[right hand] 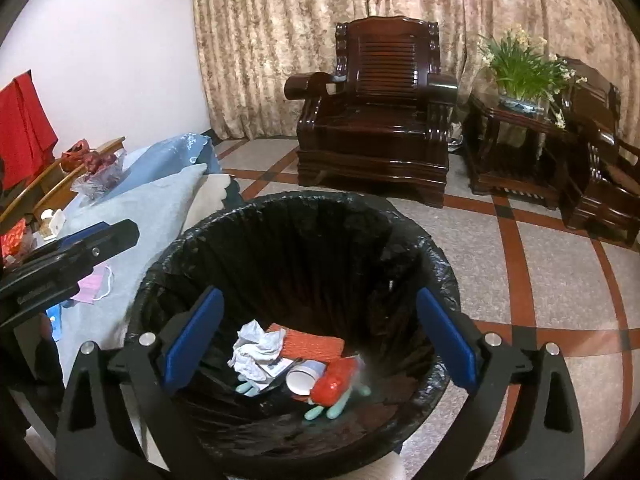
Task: Collect trash
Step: 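Carry the tissue and red bag over the bin and open both grippers, then move back to the table and grasp the pink face mask with the right gripper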
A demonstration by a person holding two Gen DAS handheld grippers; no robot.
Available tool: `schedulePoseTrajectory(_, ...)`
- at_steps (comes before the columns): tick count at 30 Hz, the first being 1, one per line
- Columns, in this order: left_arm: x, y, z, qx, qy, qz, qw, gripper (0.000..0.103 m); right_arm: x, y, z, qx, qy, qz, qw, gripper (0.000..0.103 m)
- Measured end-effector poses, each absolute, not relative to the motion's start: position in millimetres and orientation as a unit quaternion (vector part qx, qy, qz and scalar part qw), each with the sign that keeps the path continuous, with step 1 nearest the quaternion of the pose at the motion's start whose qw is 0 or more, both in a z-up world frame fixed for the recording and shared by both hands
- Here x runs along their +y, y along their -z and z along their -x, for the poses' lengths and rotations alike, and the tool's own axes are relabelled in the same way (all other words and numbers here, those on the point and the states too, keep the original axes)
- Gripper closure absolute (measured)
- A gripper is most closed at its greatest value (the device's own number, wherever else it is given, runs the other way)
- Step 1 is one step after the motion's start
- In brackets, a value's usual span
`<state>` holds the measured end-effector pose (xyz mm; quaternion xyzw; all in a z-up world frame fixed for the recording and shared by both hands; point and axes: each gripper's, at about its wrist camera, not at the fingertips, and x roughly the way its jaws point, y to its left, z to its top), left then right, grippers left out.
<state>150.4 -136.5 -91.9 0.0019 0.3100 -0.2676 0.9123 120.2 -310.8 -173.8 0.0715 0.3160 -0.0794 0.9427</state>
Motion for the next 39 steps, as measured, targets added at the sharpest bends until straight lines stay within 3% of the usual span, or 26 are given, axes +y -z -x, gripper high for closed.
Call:
schedulePoseTrajectory(6, -105, 85, -146, 0.305, 0.24, 0.002, 0.921, 0.023, -289, 167, -125, 0.312, 0.054, -0.062, 0.947, 0.007)
schedulePoseTrajectory(29, 95, 81, -112, 0.281, 0.035, 0.023, 0.959, 0.022, -122, 150, -171, 0.307, -0.116, -0.013, 0.945, 0.007)
schedulePoseTrajectory(39, 151, 100, -102, 0.288, -0.019, 0.021, 0.957, 0.022, -51, 171, -200, 0.314, -0.169, 0.006, 0.934, 0.007)
